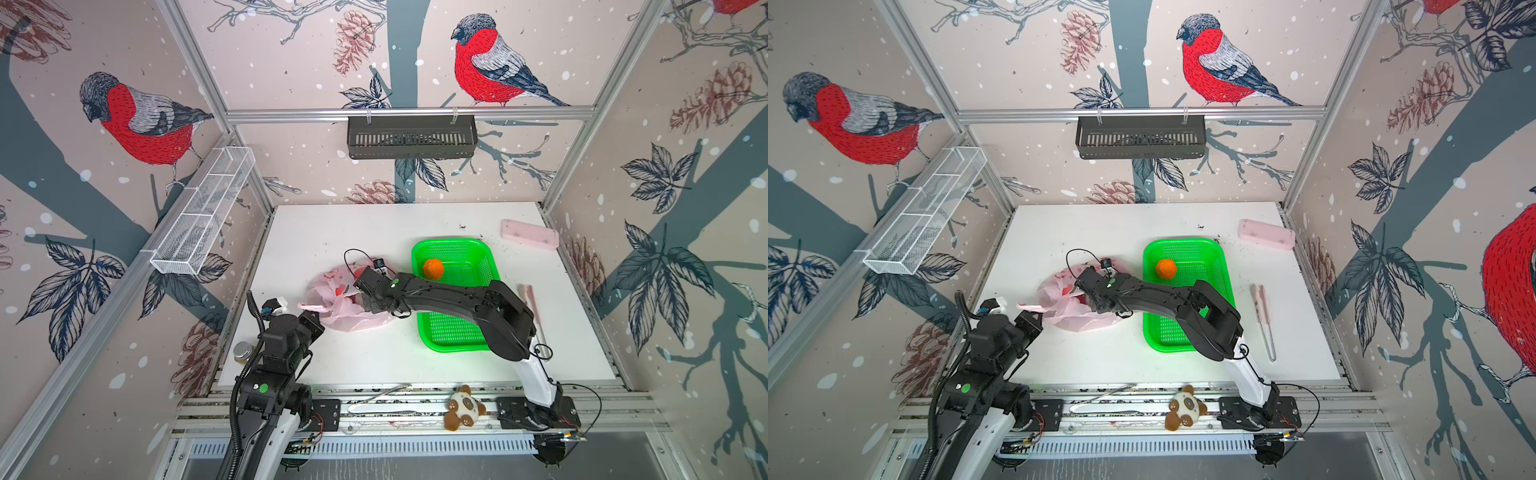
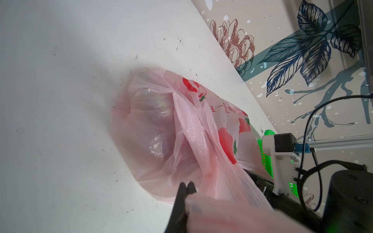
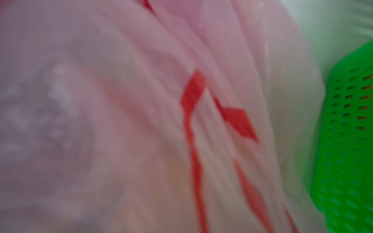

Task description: Untie the knot of the plastic bag and take out the fruit

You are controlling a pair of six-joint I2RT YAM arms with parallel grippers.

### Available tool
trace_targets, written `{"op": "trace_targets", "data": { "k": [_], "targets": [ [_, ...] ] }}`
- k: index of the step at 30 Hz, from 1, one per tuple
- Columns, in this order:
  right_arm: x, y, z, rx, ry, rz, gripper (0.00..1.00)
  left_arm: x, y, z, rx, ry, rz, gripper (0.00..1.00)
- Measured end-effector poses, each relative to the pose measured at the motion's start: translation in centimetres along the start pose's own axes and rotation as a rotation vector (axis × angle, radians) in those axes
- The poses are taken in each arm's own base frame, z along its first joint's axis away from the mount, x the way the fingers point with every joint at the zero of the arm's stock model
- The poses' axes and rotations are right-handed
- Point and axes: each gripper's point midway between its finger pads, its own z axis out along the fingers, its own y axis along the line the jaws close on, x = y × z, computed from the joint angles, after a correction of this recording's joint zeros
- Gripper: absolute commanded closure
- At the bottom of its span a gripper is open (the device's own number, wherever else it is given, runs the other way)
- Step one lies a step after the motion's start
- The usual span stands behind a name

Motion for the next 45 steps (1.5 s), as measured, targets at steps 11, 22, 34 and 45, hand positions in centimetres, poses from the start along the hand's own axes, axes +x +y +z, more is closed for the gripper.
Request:
{"op": "trace_targets", "data": {
  "k": [11, 22, 34, 45],
  "targets": [
    [-1.5, 4.2, -2.4, -0.132, -0.05, -0.07, 0.04, 0.5, 0.4, 0.5, -0.005, 0.014, 0.001, 1.0],
    [-2.8, 3.9, -3.9, -0.065, -0.099, -0.132, 0.12, 0.6, 0.1, 0.6, 0.014, 0.02, 0.001, 1.0],
    [-1.2, 3.3, -1.0, -0.073, -0.009, -0.139, 0.11, 0.6, 0.1, 0.6, 0.016, 0.019, 0.0, 1.0],
    [2.0, 3.0, 0.1, -0.101, 0.096, -0.155, 0.09, 0.6, 0.1, 0.6, 0.015, 0.02, -0.001, 1.0]
  ]
}}
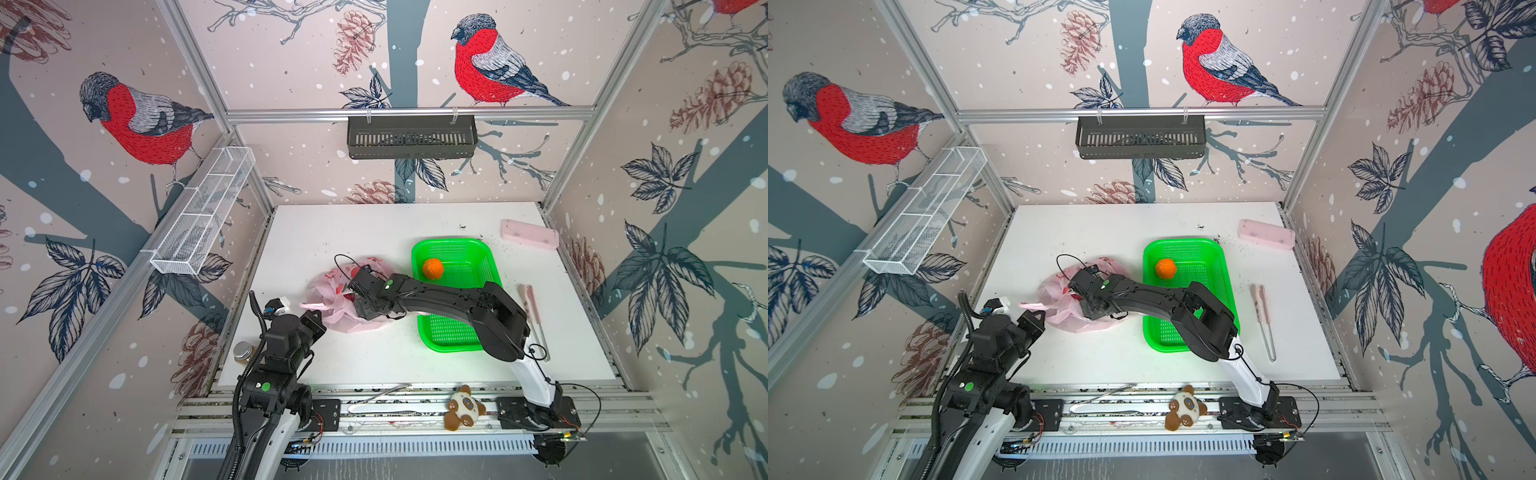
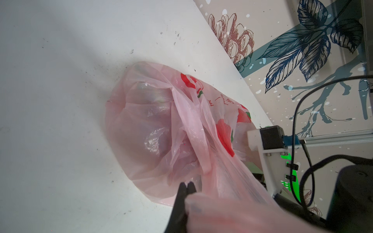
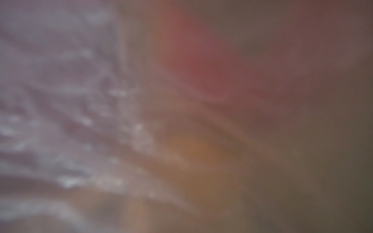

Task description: Untie the knot of the plastic bag and take out the fruit

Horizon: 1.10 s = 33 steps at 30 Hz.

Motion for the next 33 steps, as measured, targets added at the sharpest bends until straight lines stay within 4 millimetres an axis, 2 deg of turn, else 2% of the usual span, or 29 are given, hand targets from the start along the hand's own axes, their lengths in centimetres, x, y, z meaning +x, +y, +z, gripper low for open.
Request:
{"op": "trace_targets", "data": {
  "k": [6, 15, 28, 33],
  "targets": [
    [0.8, 0.3, 0.9, -0.018, 0.03, -0.001, 0.09, 0.1, 0.1, 0.1, -0.003, 0.002, -0.006, 1.0],
    [-0.5, 0.5, 1.1, 0.0, -0.02, -0.001, 0.14, 0.4, 0.5, 0.3, -0.015, 0.011, -0.007, 1.0],
    [-1.3, 0.3, 1.4, 0.03, -0.065, -0.018, 0.37, 0.5, 0.7, 0.4, -0.022, 0.016, -0.006, 1.0],
    [-2.1, 0.3, -0.4, 0.022, -0.108, -0.011, 0.45, 0.5, 0.7, 0.5, -0.022, 0.016, -0.006, 1.0]
  ]
}}
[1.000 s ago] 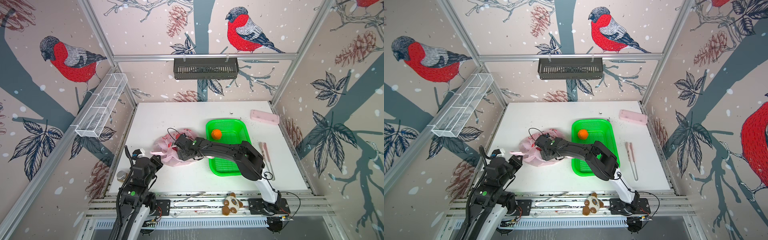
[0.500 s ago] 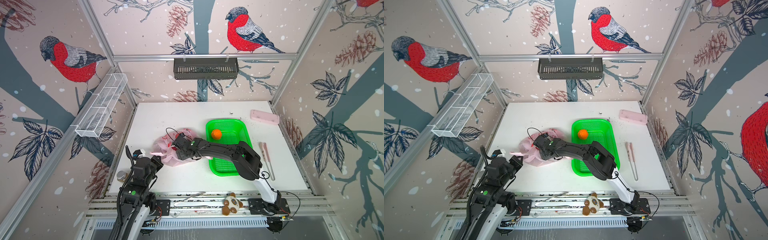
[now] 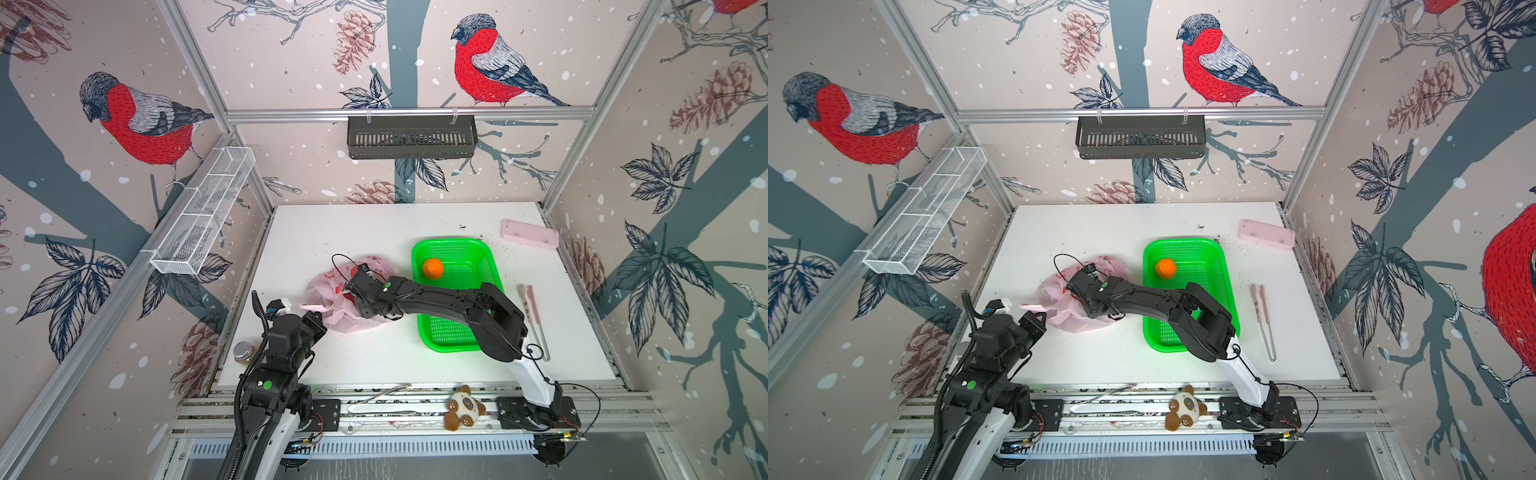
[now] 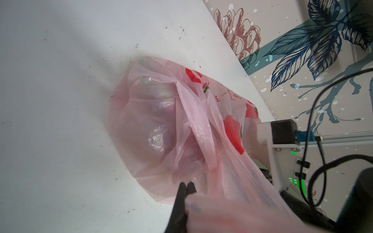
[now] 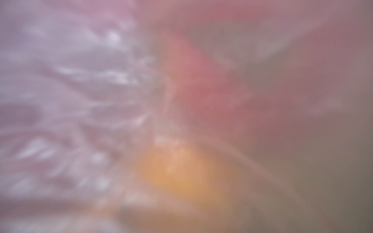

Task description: Untie the knot of the plastic bag and take out the fruit

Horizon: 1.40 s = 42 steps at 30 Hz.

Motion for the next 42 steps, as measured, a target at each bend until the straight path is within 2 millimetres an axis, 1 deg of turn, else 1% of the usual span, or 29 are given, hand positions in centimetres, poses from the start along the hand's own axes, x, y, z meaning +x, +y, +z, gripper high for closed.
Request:
{"op": "trace_targets", "data": {
  "k": [6, 16, 19, 25, 28, 32, 35, 38, 40, 42],
  "targets": [
    [-1.7, 0.0, -2.2, -0.012, -0.07, 0.021, 0.46, 0.0, 0.0, 0.0, 0.002, -0.002, 0.0, 1.0],
    [-2.8, 0.4, -4.1, -0.034, -0.113, 0.047, 0.49, 0.0, 0.0, 0.0, 0.004, -0.003, 0.0, 1.0],
    [-3.1, 0.9, -5.3, -0.053, -0.13, 0.044, 0.49, 0.0, 0.0, -0.1, 0.004, -0.004, -0.001, 1.0],
    [-3.7, 2.3, -8.9, -0.1, -0.17, 0.031, 0.5, -0.2, -0.2, -0.1, 0.007, -0.008, 0.0, 1.0],
    [-4.0, 2.9, -11.1, -0.128, -0.195, 0.022, 0.5, -0.3, -0.3, -0.2, 0.009, -0.01, 0.0, 1.0],
    [-4.7, 3.0, -14.2, -0.156, -0.235, 0.008, 0.5, -0.5, -0.5, -0.2, 0.011, -0.013, 0.0, 1.0],
    [-5.7, 2.6, -16.7, -0.17, -0.282, 0.02, 0.5, -0.8, -0.9, -0.3, 0.02, -0.023, 0.003, 1.0],
    [-6.5, 1.7, -18.7, -0.166, -0.326, 0.031, 0.5, -1.2, -1.2, -0.5, 0.03, -0.036, 0.005, 1.0],
    [-7.0, 0.8, -19.6, -0.153, -0.353, 0.032, 0.5, -1.2, -1.3, -0.5, 0.03, -0.039, 0.009, 1.0],
    [-7.4, -0.6, -20.5, -0.132, -0.38, 0.052, 0.5, -1.4, -1.3, -0.6, 0.029, -0.048, 0.009, 1.0]
  ]
}}
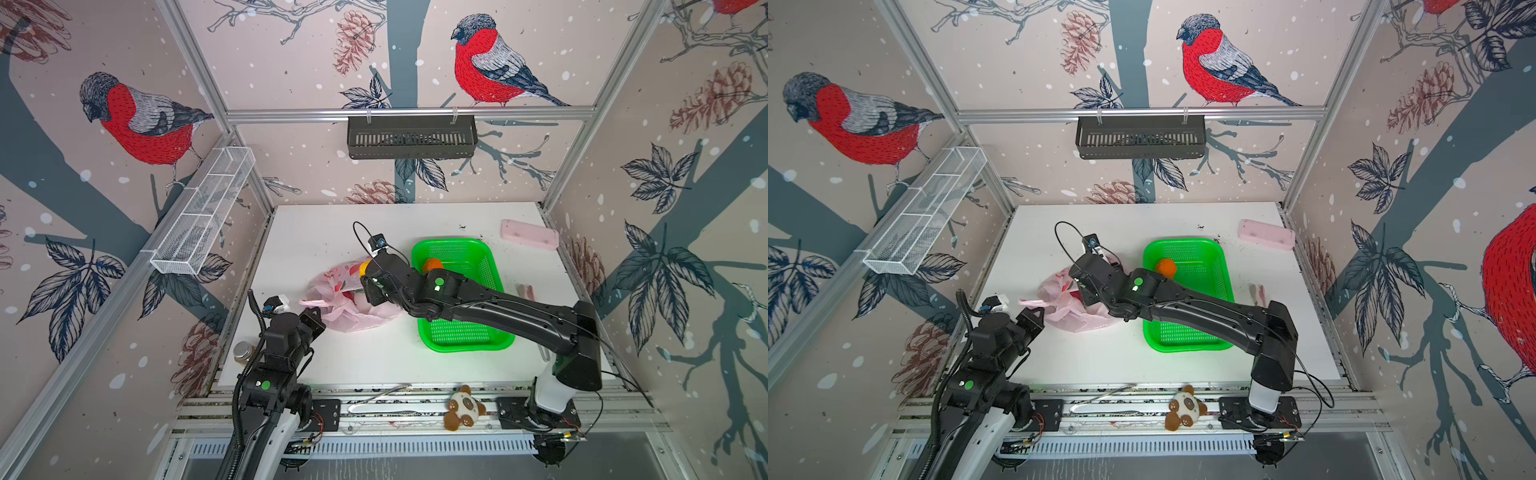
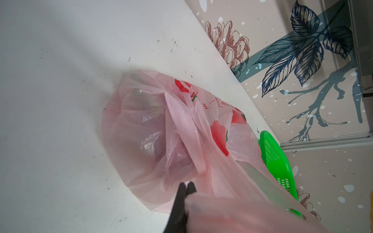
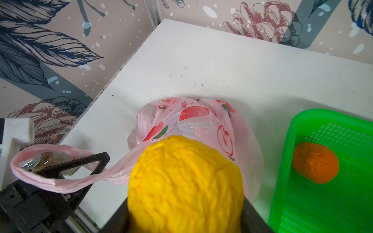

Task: Untie the knot of the plastic bag and take out the fruit
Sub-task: 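Close the right gripper on the yellow fruit and lift it out of the bag, then lower the yellow fruit into the green basket and open the right gripper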

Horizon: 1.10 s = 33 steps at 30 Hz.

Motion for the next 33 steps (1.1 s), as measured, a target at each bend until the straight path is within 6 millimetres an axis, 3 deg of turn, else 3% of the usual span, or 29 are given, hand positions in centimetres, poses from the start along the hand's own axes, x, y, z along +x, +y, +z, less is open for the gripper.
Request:
{"op": "trace_targets", "data": {
  "k": [7, 13, 24, 29, 33],
  "targets": [
    [-2.0, -6.4, -2.0, 0.105, -0.091, 0.056, 0.5, -0.5, -0.4, -0.3, 0.008, -0.015, 0.001, 1.0],
    [-2.0, -12.7, -2.4, 0.207, -0.118, 0.124, 0.5, -0.8, -0.8, -0.5, 0.012, -0.018, 0.007, 1.0],
    [3.9, -24.0, 0.1, 0.388, -0.01, 0.24, 0.51, -0.9, -0.7, -0.4, 0.0, -0.019, 0.02, 1.0],
    [6.0, -27.2, 1.9, 0.415, 0.049, 0.295, 0.51, -1.0, -0.5, -0.3, -0.014, -0.021, 0.026, 1.0],
    [7.4, -28.4, 3.5, 0.415, 0.092, 0.32, 0.51, -0.9, -0.4, -0.1, -0.024, -0.016, 0.028, 1.0]
  ]
}}
